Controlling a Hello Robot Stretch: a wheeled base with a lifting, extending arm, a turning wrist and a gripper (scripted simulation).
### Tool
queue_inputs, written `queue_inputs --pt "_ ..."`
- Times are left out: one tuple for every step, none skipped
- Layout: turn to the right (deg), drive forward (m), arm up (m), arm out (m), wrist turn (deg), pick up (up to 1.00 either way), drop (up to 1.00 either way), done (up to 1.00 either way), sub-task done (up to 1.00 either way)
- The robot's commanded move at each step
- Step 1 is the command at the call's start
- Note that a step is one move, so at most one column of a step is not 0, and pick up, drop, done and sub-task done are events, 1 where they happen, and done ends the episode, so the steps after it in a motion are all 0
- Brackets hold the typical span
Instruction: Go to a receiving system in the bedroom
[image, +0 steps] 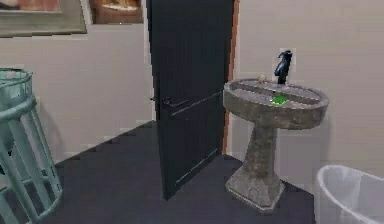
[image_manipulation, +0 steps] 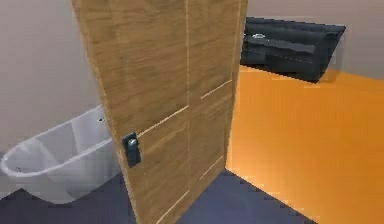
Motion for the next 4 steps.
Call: queue_inputs --pt "-30.0 0.0 0.0 0.0 0.0 0.0 0.0 0.0 0.0" --pt "0.0 1.0 0.0 0.0 0.0 0.0 0.0 0.0 0.0" --pt "-6.0 0.0 0.0 0.0 0.0 0.0 0.0 0.0 0.0" --pt "0.0 0.4 0.0 0.0 0.0 0.0 0.0 0.0 0.0"
